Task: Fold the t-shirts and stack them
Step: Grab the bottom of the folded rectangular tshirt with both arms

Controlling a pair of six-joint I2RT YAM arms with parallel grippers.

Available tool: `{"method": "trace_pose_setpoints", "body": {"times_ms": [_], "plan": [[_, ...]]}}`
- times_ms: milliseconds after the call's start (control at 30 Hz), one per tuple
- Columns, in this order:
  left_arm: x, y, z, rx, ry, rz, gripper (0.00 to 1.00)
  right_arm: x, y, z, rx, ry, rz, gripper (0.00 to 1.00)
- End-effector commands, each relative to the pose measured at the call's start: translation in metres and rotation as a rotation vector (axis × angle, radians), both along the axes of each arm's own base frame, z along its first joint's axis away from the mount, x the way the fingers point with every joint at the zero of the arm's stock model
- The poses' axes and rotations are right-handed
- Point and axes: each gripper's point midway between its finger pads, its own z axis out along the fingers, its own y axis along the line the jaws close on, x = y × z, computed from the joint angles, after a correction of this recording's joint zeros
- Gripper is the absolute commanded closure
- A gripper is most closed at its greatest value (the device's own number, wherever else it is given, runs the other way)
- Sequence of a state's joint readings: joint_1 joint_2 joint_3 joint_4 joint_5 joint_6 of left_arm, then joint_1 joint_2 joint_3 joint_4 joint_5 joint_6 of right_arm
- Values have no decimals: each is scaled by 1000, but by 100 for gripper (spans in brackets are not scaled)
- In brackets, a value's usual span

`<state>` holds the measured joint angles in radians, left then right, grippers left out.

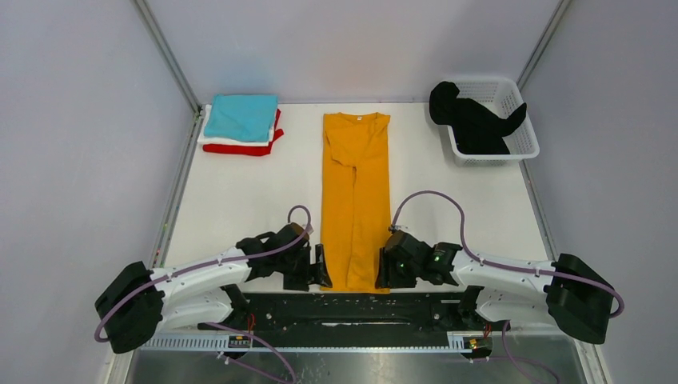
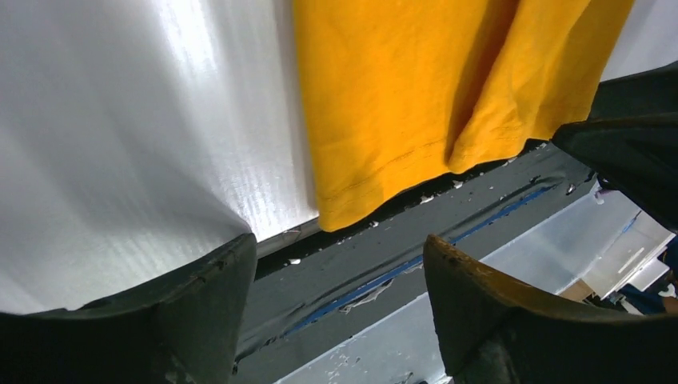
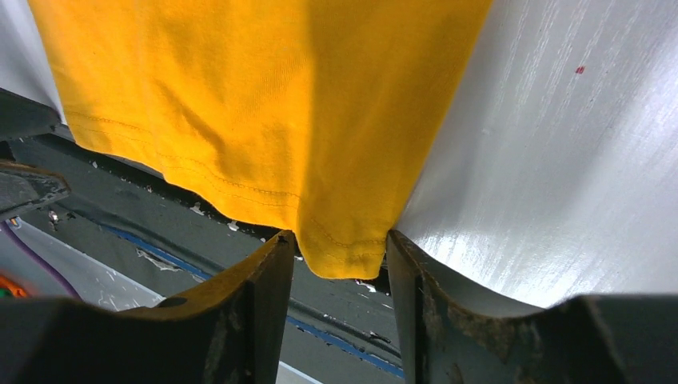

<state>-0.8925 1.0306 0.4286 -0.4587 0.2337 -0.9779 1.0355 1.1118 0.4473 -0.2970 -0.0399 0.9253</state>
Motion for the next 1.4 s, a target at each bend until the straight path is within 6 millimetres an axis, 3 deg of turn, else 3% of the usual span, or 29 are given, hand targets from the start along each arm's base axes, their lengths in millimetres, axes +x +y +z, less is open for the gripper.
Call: {"method": "trace_pose_setpoints", "body": {"times_ms": [0, 67, 267, 433, 633, 933, 1100, 1267, 1367], "plan": [[-6, -14, -7, -44, 35, -2, 27, -10, -10, -11, -37, 44, -26, 48], [-9, -17, -11, -51, 41, -7, 31, -12, -16, -13, -53, 43, -31, 50], [-25, -7, -31, 21, 124, -2, 56, -17, -25, -16, -53, 52, -44, 54], [-20, 2, -39, 82, 102, 37, 64, -19, -29, -18, -56, 49, -43, 63], [-9, -5, -27, 62, 55, 45, 63, -19, -22, -18, -37, 50, -23, 65], [10, -13, 14, -23, -74, 59, 55, -18, -19, -18, -22, 45, -20, 70], [12, -16, 0, 6, -60, 56, 56, -17, -19, -17, -19, 42, -17, 72], [8, -15, -22, 81, 5, 41, 73, -20, -22, -17, -20, 49, -16, 77], [6, -9, -30, 114, 21, 49, 98, -22, -23, -16, -12, 47, -13, 80]]}}
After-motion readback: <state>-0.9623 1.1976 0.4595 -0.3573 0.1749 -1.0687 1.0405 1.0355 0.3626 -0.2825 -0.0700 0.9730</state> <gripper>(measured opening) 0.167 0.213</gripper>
